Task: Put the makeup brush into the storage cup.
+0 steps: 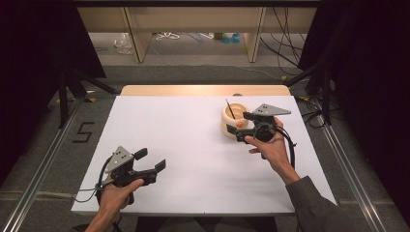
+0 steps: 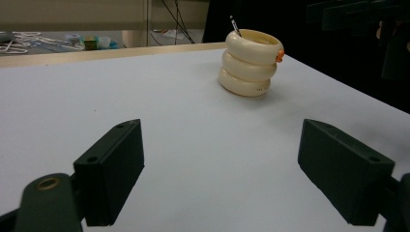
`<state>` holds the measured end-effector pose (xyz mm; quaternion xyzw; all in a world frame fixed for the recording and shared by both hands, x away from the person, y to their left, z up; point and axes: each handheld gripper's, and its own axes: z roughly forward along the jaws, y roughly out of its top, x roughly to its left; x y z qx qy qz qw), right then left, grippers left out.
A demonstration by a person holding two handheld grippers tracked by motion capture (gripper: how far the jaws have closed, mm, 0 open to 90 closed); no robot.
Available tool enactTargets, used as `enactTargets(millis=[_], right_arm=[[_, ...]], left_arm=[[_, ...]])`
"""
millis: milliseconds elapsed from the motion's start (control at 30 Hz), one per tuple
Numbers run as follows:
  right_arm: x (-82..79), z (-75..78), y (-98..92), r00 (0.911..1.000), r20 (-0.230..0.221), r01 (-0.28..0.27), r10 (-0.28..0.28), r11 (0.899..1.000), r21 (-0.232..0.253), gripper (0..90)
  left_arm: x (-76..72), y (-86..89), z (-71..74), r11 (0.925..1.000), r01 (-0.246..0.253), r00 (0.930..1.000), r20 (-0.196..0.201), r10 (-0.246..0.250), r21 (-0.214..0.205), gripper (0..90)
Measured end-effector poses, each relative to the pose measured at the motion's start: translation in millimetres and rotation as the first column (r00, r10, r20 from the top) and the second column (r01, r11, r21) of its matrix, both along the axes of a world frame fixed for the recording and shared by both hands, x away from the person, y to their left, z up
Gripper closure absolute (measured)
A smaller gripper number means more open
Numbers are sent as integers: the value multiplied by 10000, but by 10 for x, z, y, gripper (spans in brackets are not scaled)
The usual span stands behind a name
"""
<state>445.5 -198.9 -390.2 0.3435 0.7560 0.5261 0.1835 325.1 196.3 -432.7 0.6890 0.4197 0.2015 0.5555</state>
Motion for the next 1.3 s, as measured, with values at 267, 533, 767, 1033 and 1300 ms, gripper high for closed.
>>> enactTargets(millis=[267, 533, 767, 1033, 1300], right_arm=[[-94, 5, 10, 10000, 45, -84, 85, 10000, -17, 159], [-199, -34, 15, 9994, -23, -343, 344, 9993, 179, 160], [-254, -58, 3, 9992, -20, -411, 411, 9989, 233, 160], [-318, -90, 5, 9989, -22, -473, 474, 9985, 285, 160], [-392, -140, 6, 9987, -144, -493, 497, 9986, 214, 160]], left_arm=[[-1, 0, 0, 10000, 1, 10000, 7, -1, 9, 159], [0, 0, -1, 10000, -9, 10000, 5, 9, 0, 159], [0, 1, -1, 10000, -13, 10000, 10, 13, 13, 159], [0, 1, -1, 10000, -21, 10000, 11, 21, 8, 159], [-3, 2, 1, 10000, -19, 10000, 15, 19, 13, 159]])
